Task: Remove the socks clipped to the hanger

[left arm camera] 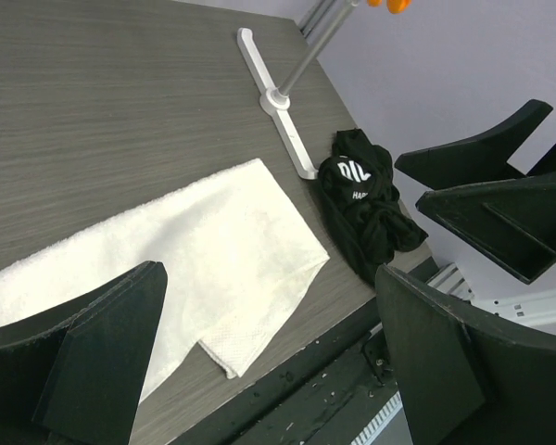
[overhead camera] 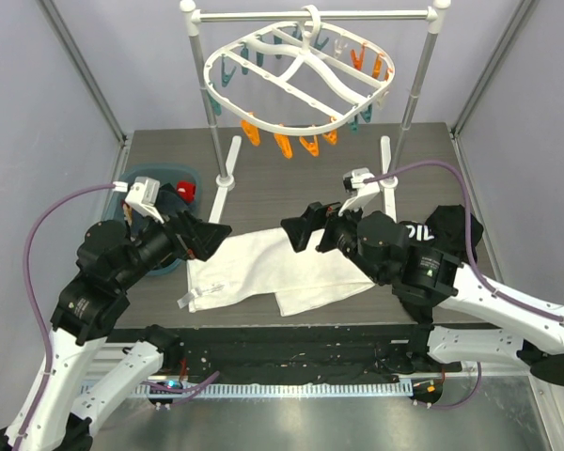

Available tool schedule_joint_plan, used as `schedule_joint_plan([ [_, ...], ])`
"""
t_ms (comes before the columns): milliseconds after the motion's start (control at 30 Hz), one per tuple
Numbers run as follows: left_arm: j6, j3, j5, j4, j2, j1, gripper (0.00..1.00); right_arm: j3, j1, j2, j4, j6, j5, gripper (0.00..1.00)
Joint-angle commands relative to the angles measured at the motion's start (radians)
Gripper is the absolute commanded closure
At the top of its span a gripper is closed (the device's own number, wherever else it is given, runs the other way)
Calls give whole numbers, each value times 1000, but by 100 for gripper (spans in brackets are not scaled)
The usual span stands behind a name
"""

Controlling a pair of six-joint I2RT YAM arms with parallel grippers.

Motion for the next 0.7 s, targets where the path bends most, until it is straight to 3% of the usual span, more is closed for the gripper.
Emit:
schedule_joint_plan([
  [0,-9,-1,29,84,-3,5,0,-19,0,-37,19,20,59,0],
  [667,-2,-6,22,87,0,3,0,-61,0,-83,51,39,85,0],
])
